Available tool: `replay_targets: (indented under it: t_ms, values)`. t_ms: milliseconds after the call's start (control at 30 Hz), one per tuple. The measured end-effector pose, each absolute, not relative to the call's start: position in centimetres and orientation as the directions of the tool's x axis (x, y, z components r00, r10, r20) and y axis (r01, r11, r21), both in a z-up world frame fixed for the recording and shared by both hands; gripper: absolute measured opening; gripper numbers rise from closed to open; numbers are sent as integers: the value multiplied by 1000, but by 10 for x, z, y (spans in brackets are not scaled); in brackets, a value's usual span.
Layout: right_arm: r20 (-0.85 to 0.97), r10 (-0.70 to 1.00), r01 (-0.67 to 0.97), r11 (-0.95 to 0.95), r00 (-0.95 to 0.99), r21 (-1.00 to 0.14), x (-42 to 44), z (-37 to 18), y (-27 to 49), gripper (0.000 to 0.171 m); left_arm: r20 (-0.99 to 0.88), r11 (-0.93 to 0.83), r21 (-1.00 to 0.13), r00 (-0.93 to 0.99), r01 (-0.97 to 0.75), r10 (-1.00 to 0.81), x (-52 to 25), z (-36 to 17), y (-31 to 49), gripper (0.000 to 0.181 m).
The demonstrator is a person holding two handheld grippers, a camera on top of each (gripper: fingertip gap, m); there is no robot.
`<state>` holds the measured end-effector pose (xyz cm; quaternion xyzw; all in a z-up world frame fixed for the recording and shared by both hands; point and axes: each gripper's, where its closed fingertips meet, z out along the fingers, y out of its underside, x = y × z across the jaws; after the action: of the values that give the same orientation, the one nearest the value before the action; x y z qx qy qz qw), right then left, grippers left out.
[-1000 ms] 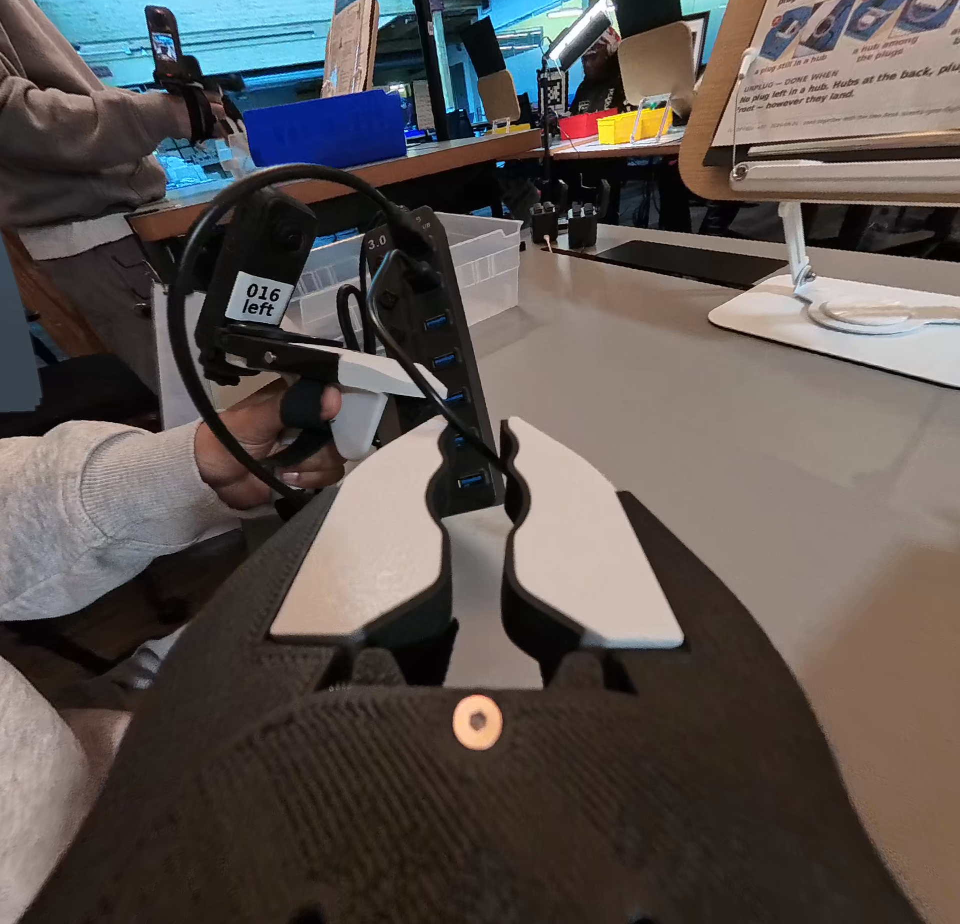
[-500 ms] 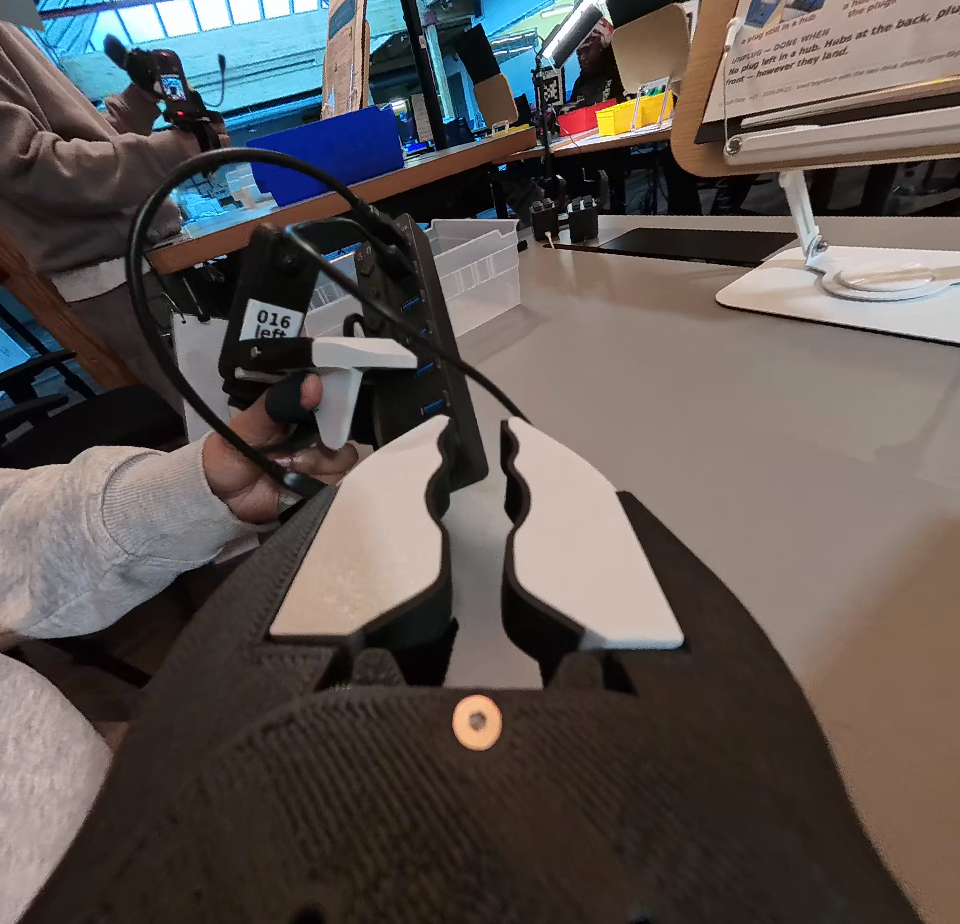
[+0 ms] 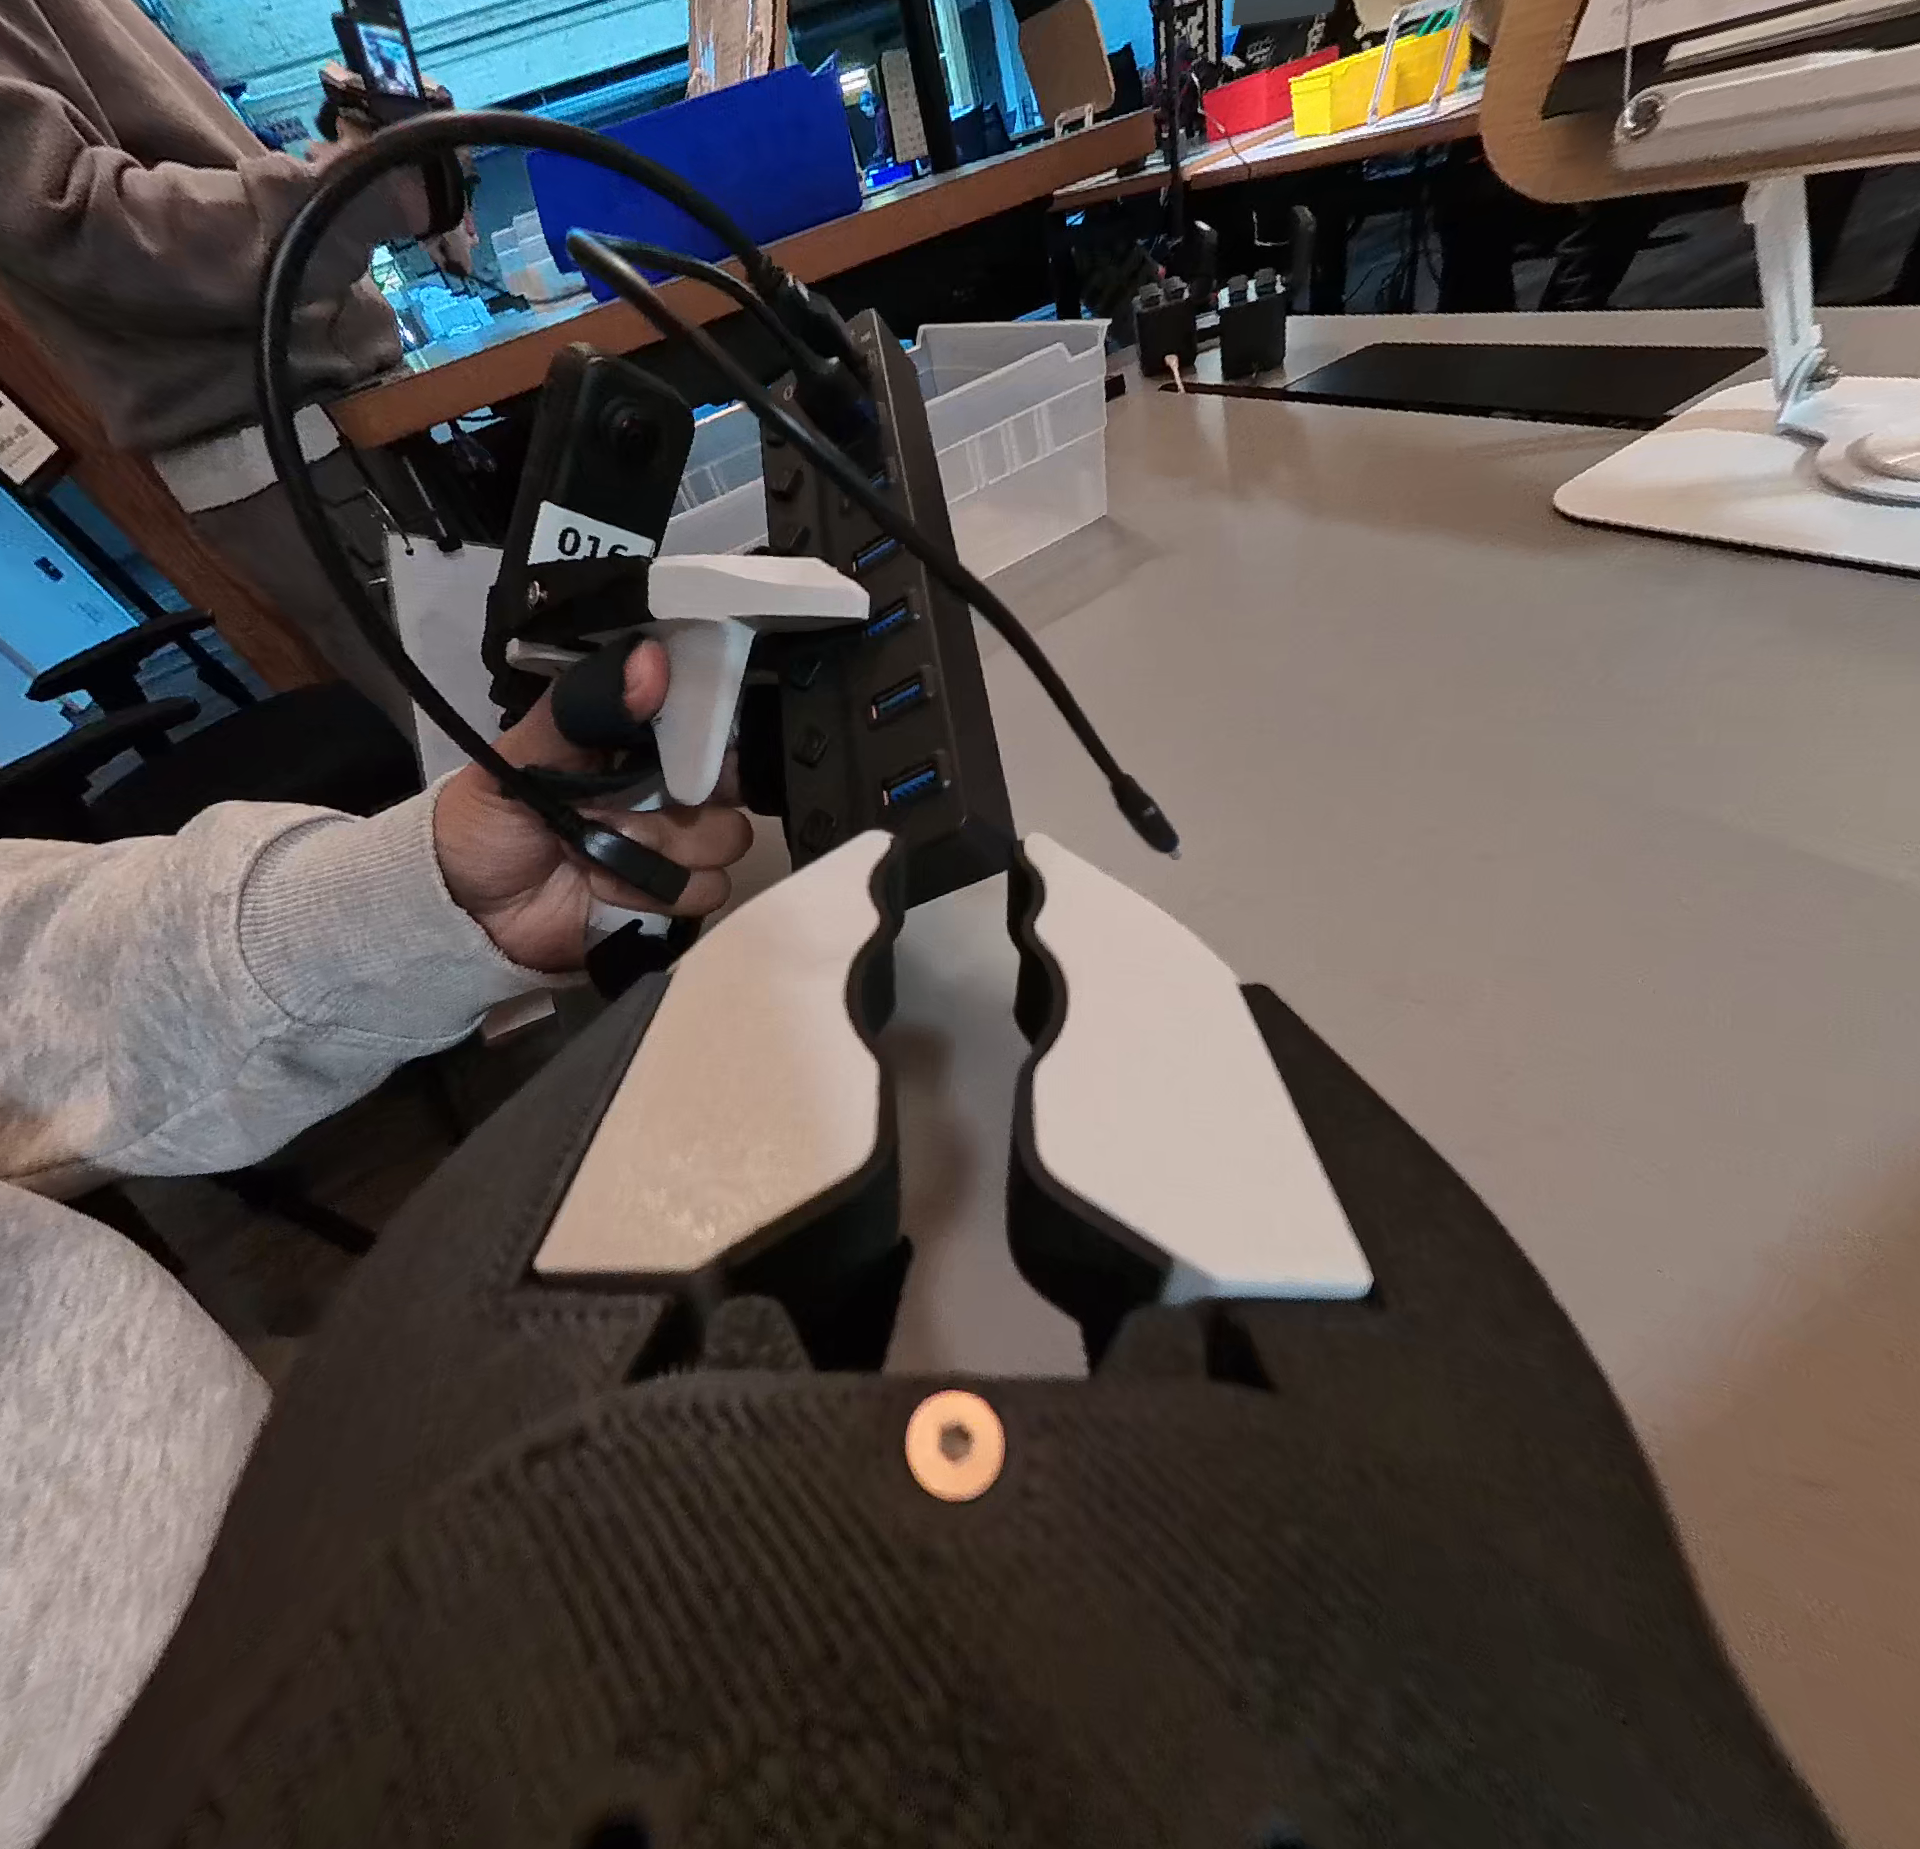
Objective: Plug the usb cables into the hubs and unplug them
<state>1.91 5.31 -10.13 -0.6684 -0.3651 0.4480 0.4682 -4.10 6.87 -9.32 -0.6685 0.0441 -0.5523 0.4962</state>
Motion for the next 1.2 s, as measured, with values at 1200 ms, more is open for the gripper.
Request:
replay_targets:
  t_ms: [1200]
  values:
    - [-93, 936, 177, -161, 339, -971, 12, -108, 44, 26, 660, -512, -749, 404, 420, -634, -21, -98, 60, 28]
